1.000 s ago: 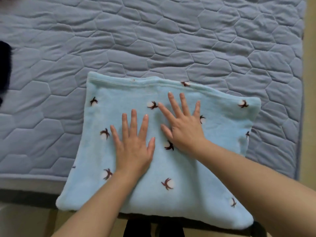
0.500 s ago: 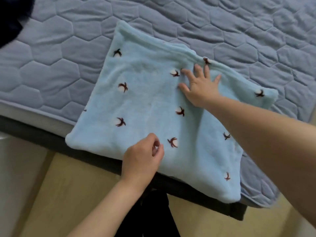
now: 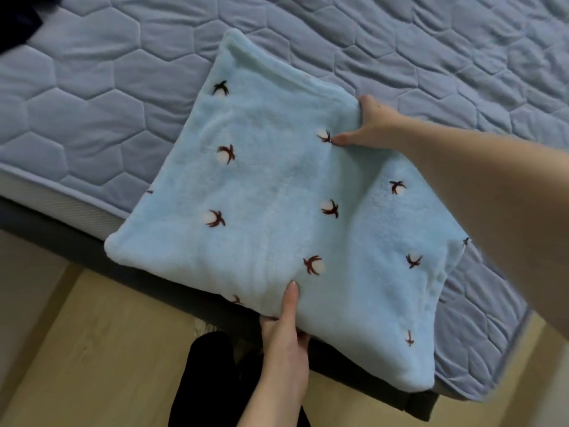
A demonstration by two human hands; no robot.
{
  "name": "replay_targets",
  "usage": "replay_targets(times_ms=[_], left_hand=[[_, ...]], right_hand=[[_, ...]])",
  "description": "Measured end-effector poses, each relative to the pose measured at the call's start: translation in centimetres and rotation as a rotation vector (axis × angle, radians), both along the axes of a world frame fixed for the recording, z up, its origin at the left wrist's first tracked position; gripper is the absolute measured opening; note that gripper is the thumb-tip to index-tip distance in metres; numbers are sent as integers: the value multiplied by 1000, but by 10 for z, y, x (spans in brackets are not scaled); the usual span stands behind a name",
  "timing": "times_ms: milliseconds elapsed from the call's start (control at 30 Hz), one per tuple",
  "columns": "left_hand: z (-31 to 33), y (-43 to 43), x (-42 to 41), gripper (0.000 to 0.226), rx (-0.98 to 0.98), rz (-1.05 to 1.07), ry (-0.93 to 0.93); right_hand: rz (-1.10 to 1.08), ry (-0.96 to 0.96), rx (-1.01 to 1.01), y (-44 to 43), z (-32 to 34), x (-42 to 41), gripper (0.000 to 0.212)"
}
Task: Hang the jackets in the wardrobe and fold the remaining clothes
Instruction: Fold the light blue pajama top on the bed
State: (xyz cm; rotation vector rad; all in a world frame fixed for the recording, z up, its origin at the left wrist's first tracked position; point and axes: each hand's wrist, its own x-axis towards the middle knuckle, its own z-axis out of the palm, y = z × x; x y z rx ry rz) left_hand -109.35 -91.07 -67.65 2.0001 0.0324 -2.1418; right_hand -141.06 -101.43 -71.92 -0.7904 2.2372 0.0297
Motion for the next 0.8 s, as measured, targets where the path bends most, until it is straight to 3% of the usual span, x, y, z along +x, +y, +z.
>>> replay_targets(times_ms=[67, 200, 333, 433, 533, 667, 733, 800], left_hand=[[5, -4, -1, 67, -15, -33, 33], [10, -11, -3, 46, -55, -34, 4], [43, -40, -1, 62, -193, -83, 72], [78, -94, -10, 54, -338, -227, 127], [125, -172, -35, 53, -498, -460, 243], [209, -259, -93, 43, -707, -677, 393], [252, -284, -122, 39, -783, -719, 422], [281, -298, -141, 42, -814, -791, 419]], right_hand=[[-29, -52, 8, -3, 3, -3, 92], [-100, -149, -9, 4, 21, -1, 71], [-203, -272, -50, 20, 71, -9, 56], [-350, -254, -116, 31, 130, -29, 65], [-566, -230, -295, 47, 199, -57, 63], [-803, -205, -714, 72, 283, -73, 44], [-859, -254, -881, 85, 305, -69, 50], [-881, -305, -967, 100, 309, -58, 72]])
